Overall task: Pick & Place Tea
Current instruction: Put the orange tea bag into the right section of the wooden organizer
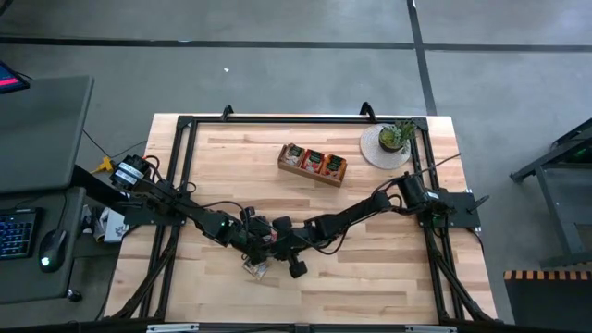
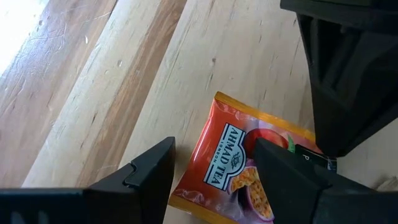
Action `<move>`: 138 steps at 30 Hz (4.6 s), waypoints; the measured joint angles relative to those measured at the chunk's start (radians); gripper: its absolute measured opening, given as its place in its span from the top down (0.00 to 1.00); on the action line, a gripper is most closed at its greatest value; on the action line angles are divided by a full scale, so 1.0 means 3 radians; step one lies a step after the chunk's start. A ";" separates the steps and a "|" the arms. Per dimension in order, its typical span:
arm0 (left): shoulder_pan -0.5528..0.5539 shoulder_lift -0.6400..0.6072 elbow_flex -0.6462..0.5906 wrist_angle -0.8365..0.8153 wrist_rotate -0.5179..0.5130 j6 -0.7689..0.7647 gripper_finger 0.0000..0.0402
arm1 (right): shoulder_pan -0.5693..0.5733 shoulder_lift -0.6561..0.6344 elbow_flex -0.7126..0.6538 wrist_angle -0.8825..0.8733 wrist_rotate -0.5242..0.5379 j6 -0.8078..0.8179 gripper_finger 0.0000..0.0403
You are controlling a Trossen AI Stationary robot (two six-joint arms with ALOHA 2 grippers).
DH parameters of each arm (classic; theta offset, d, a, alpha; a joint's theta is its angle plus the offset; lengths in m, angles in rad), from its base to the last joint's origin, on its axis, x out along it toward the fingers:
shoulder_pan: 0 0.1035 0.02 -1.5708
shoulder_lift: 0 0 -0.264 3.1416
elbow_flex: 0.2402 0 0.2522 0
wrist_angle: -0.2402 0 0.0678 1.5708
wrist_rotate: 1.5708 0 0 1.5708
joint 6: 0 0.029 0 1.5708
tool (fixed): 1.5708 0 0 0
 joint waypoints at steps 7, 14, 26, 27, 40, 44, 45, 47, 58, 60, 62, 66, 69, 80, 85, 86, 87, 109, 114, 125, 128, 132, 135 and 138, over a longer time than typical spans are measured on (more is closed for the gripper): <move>0.0000 0.0000 0.0008 -0.0008 0.0017 0.0000 0.46 | 0.0059 -0.0059 -0.0003 -0.0040 0.0208 0.0089 1.00; 0.0057 -0.0165 0.0245 -0.0513 0.0043 0.0181 0.46 | 0.0078 -0.0118 -0.0010 -0.0115 0.0336 0.0249 1.00; 0.0088 -0.0277 0.0762 -0.1791 -0.0347 0.0529 0.46 | 0.0084 -0.0136 -0.0008 -0.0173 0.0442 0.0364 1.00; 0.0088 -0.0277 0.0762 -0.1844 -0.0347 0.0518 0.46 | 0.0084 -0.0145 -0.0008 -0.0191 0.0447 0.0372 1.00; 0.0088 -0.0284 0.0768 -0.2306 -0.0376 0.0148 0.46 | 0.0101 -0.0563 -0.0017 -0.0689 0.0689 0.0535 1.00; 0.0085 -0.0287 0.0768 -0.2318 -0.0420 0.0079 0.46 | 0.0104 -0.0764 -0.0015 -0.0864 0.0793 0.0639 1.00; 0.0086 -0.0305 0.0768 -0.2330 -0.0452 0.0073 0.46 | 0.0103 -0.0811 -0.0012 -0.0931 0.0824 0.0695 1.00; 0.0086 -0.0385 0.0768 -0.2433 -0.0590 -0.0002 0.46 | 0.0081 -0.0875 -0.0009 -0.1113 0.0898 0.0779 1.00; 0.0089 -0.0951 0.0775 -0.3084 -0.1425 -0.0451 0.46 | -0.0153 -0.1293 -0.0009 -0.1679 0.0998 0.1268 1.00; 0.0088 -0.1018 0.0763 -0.3268 -0.1526 -0.0594 0.46 | -0.0224 -0.1397 -0.0008 -0.1778 0.1007 0.1371 1.00; 0.0089 -0.1076 0.0766 -0.3356 -0.1607 -0.0705 0.46 | -0.0297 -0.1508 -0.0008 -0.1933 0.1006 0.1443 1.00; 0.0090 -0.1144 0.0767 -0.3472 -0.1756 -0.0812 0.46 | -0.0479 -0.1789 -0.0011 -0.2223 0.0997 0.1576 1.00; 0.0111 -0.1142 0.0762 -0.3505 -0.1838 -0.0821 0.46 | -0.0642 -0.2030 -0.0079 -0.2346 0.0980 0.1591 1.00; 0.0339 -0.1150 0.0765 -0.3352 -0.2081 -0.0796 0.46 | -0.1423 -0.2816 -0.0696 -0.2330 0.0282 0.1508 1.00; 0.0484 -0.1150 0.0765 -0.3185 -0.2107 -0.0654 0.46 | -0.1670 -0.2922 -0.0984 -0.2022 -0.0237 0.1356 1.00; 0.0507 -0.1150 0.0765 -0.3125 -0.2106 -0.0596 0.46 | -0.1701 -0.2919 -0.1037 -0.1964 -0.0306 0.1299 1.00; 0.0529 -0.1150 0.0765 -0.3045 -0.2105 -0.0529 0.46 | -0.1725 -0.2912 -0.1090 -0.1890 -0.0357 0.1228 1.00; 0.0678 -0.1150 0.0765 -0.2559 -0.1779 0.0005 0.46 | -0.2232 -0.2886 -0.1832 -0.1503 -0.0446 0.1052 1.00; 0.0678 -0.1150 0.0765 -0.2557 -0.1705 0.0005 0.46 | -0.2265 -0.2886 -0.1832 -0.1457 -0.0413 0.1057 1.00; 0.0678 -0.1150 0.0765 -0.2578 -0.1591 0.0005 0.46 | -0.2263 -0.2886 -0.1832 -0.1428 -0.0412 0.1027 1.00; 0.0678 -0.1150 0.0765 -0.2585 -0.1592 0.0005 0.46 | -0.2262 -0.2883 -0.1832 -0.1428 -0.0431 0.1027 1.00; 0.0678 -0.1150 0.0765 -0.2638 -0.1590 0.0005 0.46 | -0.2263 -0.2867 -0.1846 -0.1400 -0.0433 0.1027 1.00; 0.0678 -0.1172 0.0765 -0.2725 -0.1574 0.0004 0.46 | -0.2263 -0.2868 -0.1849 -0.1370 -0.0422 0.1045 1.00; 0.0678 -0.1171 0.0765 -0.2776 -0.1570 0.0004 0.46 | -0.2263 -0.2867 -0.1849 -0.1382 -0.0422 0.1047 1.00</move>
